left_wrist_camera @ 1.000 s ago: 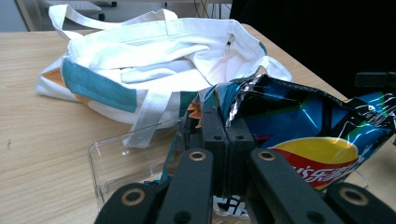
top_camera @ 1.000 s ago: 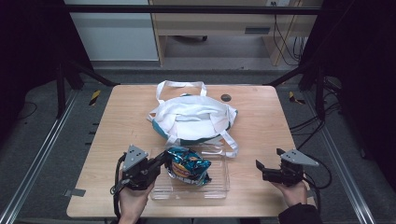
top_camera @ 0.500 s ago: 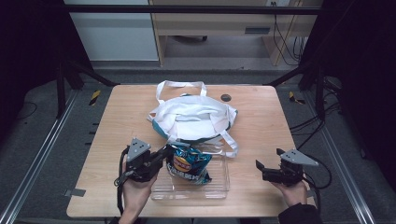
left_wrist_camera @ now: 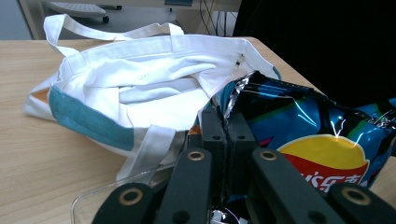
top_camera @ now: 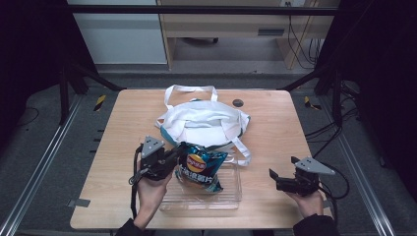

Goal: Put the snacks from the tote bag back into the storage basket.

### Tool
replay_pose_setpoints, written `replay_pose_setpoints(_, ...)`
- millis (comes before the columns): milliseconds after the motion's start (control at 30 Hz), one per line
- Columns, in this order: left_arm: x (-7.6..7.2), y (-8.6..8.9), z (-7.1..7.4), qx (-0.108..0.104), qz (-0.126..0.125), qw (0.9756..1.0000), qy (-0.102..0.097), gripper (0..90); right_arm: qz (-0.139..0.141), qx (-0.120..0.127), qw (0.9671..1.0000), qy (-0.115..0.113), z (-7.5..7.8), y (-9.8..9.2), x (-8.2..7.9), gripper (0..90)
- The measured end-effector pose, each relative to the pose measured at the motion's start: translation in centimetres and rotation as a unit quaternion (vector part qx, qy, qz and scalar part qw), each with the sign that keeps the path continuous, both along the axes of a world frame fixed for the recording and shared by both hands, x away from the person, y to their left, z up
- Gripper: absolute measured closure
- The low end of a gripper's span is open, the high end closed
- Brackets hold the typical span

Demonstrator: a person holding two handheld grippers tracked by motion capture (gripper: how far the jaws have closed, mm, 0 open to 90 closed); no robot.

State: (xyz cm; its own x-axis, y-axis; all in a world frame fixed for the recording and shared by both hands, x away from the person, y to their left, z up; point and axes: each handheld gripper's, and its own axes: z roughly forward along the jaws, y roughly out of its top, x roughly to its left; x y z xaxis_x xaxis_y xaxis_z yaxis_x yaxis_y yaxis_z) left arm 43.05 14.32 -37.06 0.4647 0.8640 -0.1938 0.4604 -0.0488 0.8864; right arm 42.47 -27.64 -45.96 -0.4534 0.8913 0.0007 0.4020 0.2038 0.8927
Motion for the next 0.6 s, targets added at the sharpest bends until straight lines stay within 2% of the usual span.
replay_pose_setpoints(167, 0.7, -0.4, -0.2, -0.002, 0.002, 1.0000, -0.009, 88.3, 0.001, 0.000, 1.0000, -0.001, 0.0, 0.0, 0.0, 6.3)
replay_pose_setpoints(333, 0.9, -0.5, -0.3, -0.006, 0.002, 0.9999, -0.010, 88.5, 0.001, 0.001, 1.0000, 0.001, 0.0, 0.0, 0.0, 6.3)
replay_pose_setpoints(500, 0.1, -0.6, 0.0, 0.002, 0.017, 0.9998, -0.011, 89.3, 0.002, 0.001, 1.0000, 0.002, 0.0, 0.0, 0.0, 6.4)
replay_pose_setpoints(567, -0.9, -0.5, 0.4, 0.011, 0.024, 0.9996, -0.010, 89.4, 0.002, 0.001, 1.0000, 0.002, 0.0, 0.0, 0.0, 6.4)
replay_pose_setpoints(600, -0.9, -0.5, 0.4, 0.011, 0.024, 0.9996, -0.010, 89.4, 0.002, 0.001, 1.0000, 0.002, 0.0, 0.0, 0.0, 6.4)
